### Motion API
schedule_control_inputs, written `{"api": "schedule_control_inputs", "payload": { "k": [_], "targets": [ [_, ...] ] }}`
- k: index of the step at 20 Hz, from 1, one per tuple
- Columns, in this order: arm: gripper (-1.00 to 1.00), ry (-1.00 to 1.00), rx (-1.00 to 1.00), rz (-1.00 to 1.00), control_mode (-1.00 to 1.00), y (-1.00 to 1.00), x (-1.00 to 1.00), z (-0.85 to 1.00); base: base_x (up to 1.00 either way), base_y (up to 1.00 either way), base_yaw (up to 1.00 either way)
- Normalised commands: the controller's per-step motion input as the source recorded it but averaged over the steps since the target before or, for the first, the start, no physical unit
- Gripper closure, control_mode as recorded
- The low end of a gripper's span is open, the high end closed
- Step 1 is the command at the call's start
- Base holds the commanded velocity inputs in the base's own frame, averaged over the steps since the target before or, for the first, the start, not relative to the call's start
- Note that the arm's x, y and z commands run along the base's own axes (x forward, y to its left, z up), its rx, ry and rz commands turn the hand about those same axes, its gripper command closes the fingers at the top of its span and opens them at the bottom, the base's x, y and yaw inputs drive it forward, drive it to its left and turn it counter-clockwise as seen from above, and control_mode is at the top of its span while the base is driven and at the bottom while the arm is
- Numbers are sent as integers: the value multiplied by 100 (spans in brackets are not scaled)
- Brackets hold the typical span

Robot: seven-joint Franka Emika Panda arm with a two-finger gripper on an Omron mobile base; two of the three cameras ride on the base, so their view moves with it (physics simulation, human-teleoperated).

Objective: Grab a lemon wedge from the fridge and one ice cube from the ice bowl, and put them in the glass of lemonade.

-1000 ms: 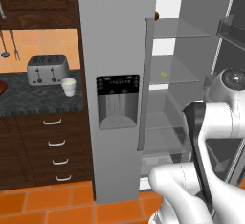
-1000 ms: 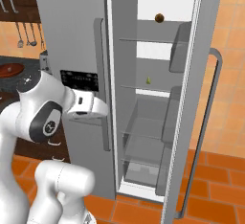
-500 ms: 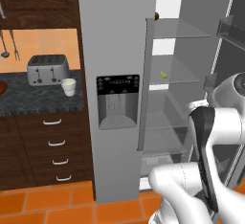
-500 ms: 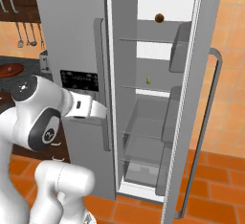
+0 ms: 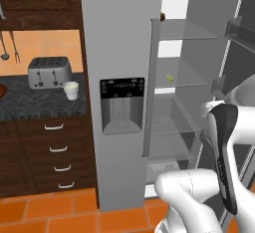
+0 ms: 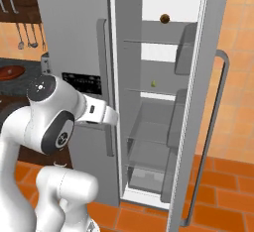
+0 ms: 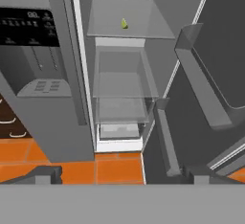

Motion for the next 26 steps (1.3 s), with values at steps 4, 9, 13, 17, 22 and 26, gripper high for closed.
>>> {"api": "schedule_control_inputs", "payload": {
  "k": [4, 9, 13, 17, 22, 26],
  "targets": [
    [-100, 0, 0, 0, 100, 0, 0, 0, 8, -35, 3],
    [-100, 0, 0, 0, 100, 0, 0, 0, 39, -22, 1],
    [-100, 0, 0, 0, 100, 0, 0, 0, 43, -33, 4],
    [-100, 0, 0, 0, 100, 0, 0, 0, 48, -40, 2],
    [-100, 0, 0, 0, 100, 0, 0, 0, 58, -40, 2],
    [-100, 0, 0, 0, 100, 0, 0, 0, 49, -51, 2]
  ]
}}
